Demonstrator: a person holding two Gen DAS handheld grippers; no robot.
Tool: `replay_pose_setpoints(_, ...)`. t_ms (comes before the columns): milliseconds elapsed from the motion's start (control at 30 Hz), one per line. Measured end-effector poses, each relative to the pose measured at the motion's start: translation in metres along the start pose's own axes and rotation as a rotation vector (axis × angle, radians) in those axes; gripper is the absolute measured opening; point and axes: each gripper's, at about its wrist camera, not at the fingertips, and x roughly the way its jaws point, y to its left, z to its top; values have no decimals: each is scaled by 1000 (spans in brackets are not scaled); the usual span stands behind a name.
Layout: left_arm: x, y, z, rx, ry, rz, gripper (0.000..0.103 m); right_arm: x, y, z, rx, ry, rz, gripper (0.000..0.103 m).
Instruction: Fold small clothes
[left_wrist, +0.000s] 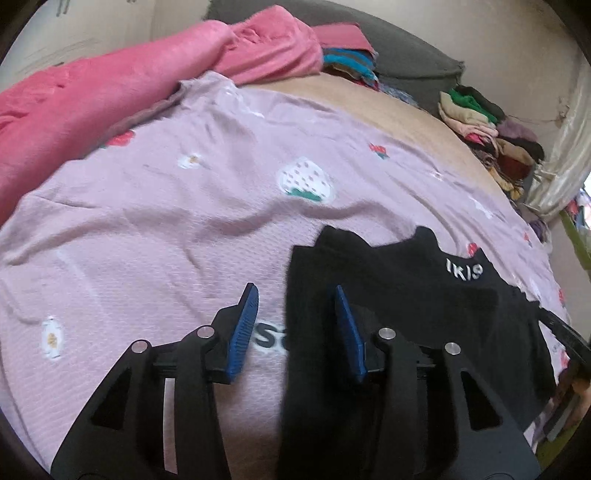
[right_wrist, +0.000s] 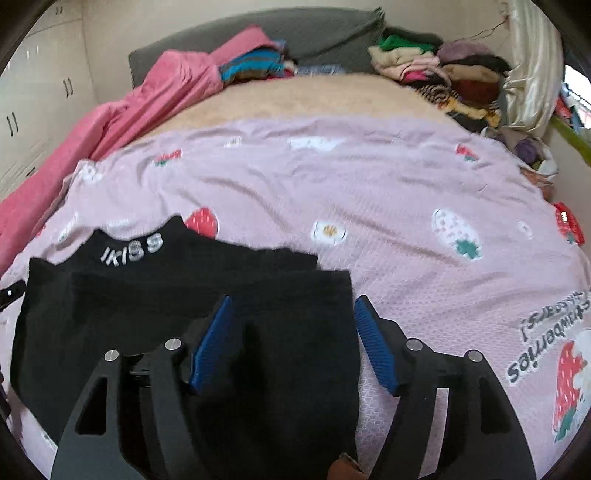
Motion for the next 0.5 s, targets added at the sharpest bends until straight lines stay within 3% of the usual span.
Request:
replay_pose_setpoints(167,10,-10,-2,57,16,-8,34,19,-13,-3,69,51,9,67)
replay_pose_setpoints(200,11,-12,-2,66,17,-3,28,22,-15,-5,79,58,20,66)
replay_pose_setpoints(233,10,-14,-3,82,15,-6,14,23,-16,-5,85,60,26,66)
replay_pose_setpoints(333,6,-20,-4,132,3,8,4,23,-16,-7,102,52,52,48)
replay_pose_setpoints(400,2,-23,-3,150,-8,9,3,16,-13,-6,95,29,54,19)
replay_pose_setpoints(500,-8,-24,-1,150,-29,-1,2,3,-5,-4,51,-7,23,10)
